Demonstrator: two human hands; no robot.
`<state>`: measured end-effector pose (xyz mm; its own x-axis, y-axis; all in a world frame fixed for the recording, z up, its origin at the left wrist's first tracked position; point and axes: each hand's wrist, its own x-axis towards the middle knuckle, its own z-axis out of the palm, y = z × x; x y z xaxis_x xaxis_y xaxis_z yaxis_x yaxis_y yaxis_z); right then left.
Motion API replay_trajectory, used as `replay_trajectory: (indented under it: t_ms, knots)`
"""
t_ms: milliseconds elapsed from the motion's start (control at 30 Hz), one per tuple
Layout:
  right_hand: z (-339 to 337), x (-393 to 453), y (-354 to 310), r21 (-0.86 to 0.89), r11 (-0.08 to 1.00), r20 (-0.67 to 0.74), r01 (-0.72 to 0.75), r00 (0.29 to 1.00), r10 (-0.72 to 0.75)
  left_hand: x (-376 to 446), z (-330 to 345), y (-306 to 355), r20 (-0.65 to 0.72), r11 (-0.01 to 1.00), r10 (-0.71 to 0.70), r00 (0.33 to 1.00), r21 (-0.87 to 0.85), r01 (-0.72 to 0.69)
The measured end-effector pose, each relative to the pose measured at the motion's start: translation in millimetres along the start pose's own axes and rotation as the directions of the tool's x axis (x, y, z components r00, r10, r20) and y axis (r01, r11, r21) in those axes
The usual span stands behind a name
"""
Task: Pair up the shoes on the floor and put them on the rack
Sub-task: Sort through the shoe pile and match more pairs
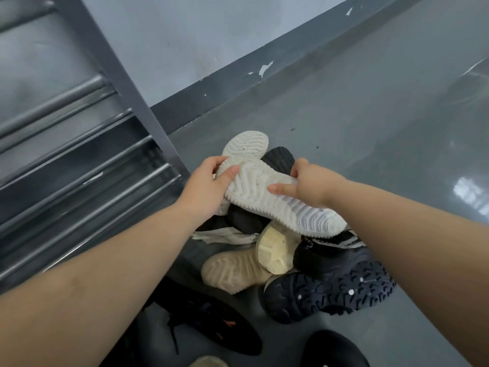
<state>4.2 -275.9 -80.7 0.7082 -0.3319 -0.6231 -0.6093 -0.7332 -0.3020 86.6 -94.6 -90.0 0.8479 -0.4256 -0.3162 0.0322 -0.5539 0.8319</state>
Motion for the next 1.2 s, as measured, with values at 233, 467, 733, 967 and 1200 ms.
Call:
replay_trajectory:
  t_ms: [233,467,733,967,1200]
  knots:
    - [16.6,-54.3,-29.3,-0.247,0.936,-0.090,0.250,0.956,-0.279,-74.7,-39.0,-16.3,0.046,0.991,-0.005,0.999,-0.135,0.011]
    - [32.4,-142.6,-110.0,-0.401,0.802,-0.006,0.443,0.874,-0.486,-185.1,-113.8,-42.7,-0.099,0.992,0.044,0.994,-0.112,-0.055]
    - [41.7,-239.9,-217.6,-0.550,0.635,0.056,0.542,0.783,-0.620,-284.7,-221.6,-67.1,-0.178,0.998,0.047,0.983,-0.030,-0.053]
    - [98.1,-275.1,-261.0,-0.395,0.734,-0.049,0.552,0.786,-0.617,-347.1,-249.8,-76.0,-0.408,0.987,0.159,0.899,0.076,-0.140]
    - [131.2,-300.5,-275.9,0.243,0.907,-0.307,0.344,0.914,-0.264,-348.4,-249.3,-84.2,-0.574,0.989,0.138,0.807,0.038,-0.142]
